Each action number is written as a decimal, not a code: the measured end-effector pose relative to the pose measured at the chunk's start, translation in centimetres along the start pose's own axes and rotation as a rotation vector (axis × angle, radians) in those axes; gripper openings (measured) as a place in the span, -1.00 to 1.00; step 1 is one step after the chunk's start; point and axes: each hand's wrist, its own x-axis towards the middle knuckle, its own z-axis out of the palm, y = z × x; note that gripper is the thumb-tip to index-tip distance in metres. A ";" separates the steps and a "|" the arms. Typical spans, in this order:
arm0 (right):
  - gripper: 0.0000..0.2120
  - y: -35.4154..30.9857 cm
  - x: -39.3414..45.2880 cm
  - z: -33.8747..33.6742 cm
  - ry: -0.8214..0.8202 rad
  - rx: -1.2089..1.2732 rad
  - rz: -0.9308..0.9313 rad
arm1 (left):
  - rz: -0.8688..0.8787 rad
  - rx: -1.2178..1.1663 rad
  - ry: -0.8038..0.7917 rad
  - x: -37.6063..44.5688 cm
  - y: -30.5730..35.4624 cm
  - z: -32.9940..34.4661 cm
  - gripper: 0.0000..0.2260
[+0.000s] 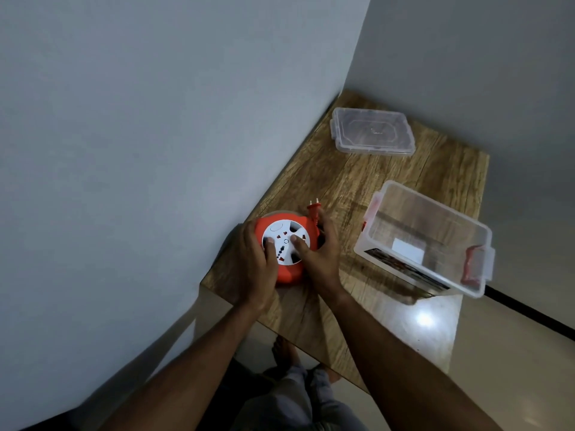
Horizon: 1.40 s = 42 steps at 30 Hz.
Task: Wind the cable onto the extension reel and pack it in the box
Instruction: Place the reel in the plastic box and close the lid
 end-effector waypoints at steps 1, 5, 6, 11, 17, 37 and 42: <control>-0.26 -0.4 0.2 0.0 0.003 -0.001 -0.012 | 0.002 -0.014 0.009 0.1 0.5 -0.1 -0.44; -0.23 -2.8 1.7 -0.4 0.020 0.003 -0.081 | 0.100 -0.038 0.051 1.2 3.2 -1.1 -0.49; -0.23 -3.6 2.2 -0.7 0.025 0.013 -0.104 | 0.121 -0.036 0.056 1.7 3.9 -1.2 -0.49; -0.23 -7.4 4.6 -3.3 0.062 0.058 -0.189 | 0.209 -0.038 0.053 4.0 8.1 -0.5 -0.49; -0.22 -10.0 6.9 -9.6 0.233 0.088 -0.242 | 0.326 -0.086 -0.020 4.9 14.9 3.7 -0.49; -0.13 -3.7 4.4 -24.5 0.681 0.280 0.127 | 0.478 -0.116 -0.489 -1.3 18.5 17.2 -0.59; -0.33 -1.9 4.5 -24.9 0.685 0.235 0.190 | 0.519 -0.047 -0.554 -1.2 18.2 17.3 -0.61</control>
